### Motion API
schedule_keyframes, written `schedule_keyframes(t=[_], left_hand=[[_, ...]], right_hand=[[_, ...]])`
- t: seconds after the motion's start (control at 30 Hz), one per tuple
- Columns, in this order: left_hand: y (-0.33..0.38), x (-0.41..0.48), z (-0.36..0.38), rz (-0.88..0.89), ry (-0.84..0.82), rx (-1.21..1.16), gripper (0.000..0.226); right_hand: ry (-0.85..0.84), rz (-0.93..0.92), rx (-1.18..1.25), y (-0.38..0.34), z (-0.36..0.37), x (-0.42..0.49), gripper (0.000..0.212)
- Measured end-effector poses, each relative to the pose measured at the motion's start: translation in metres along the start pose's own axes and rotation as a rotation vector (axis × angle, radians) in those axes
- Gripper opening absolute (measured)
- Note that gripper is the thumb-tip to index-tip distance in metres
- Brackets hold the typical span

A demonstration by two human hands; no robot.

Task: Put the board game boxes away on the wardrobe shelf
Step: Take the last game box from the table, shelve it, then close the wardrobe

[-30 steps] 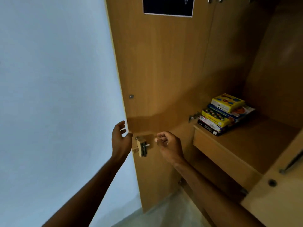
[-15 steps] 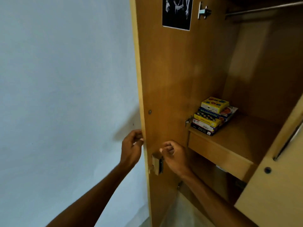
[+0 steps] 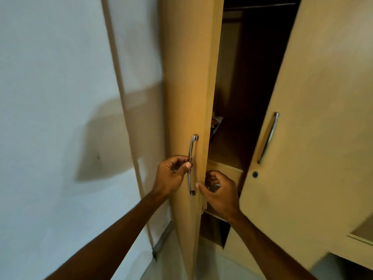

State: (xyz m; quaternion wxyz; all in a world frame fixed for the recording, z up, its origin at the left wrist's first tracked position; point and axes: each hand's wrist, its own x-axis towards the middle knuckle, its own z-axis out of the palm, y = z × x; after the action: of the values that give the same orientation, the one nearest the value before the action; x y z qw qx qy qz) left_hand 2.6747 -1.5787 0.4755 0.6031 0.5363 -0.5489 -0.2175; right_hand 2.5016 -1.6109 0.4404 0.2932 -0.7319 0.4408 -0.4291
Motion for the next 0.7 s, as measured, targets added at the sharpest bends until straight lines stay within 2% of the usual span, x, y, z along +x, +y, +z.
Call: schedule_keyframes(t=[0.27, 0.47, 0.63, 0.7], left_hand=[[-0.011, 0.041, 0.08, -0.014, -0.173, -0.014, 0.013], [-0.02, 0.075, 0.14, -0.045, -0.206, -0.064, 0.016], [-0.018, 0.105, 0.185, -0.045, -0.226, -0.059, 0.002], [-0.017, 0.118, 0.198, -0.04, -0.231, -0.062, 0.007]], right_hand=[[0.298, 0.074, -0.247, 0.046, -0.051, 0.021, 0.048], [0.426, 0.006, -0.532, 0.085, -0.091, 0.058, 0.076], [0.519, 0.036, -0.749, 0.104, -0.111, 0.097, 0.091], [0.523, 0.051, -0.791, 0.112, -0.116, 0.113, 0.097]])
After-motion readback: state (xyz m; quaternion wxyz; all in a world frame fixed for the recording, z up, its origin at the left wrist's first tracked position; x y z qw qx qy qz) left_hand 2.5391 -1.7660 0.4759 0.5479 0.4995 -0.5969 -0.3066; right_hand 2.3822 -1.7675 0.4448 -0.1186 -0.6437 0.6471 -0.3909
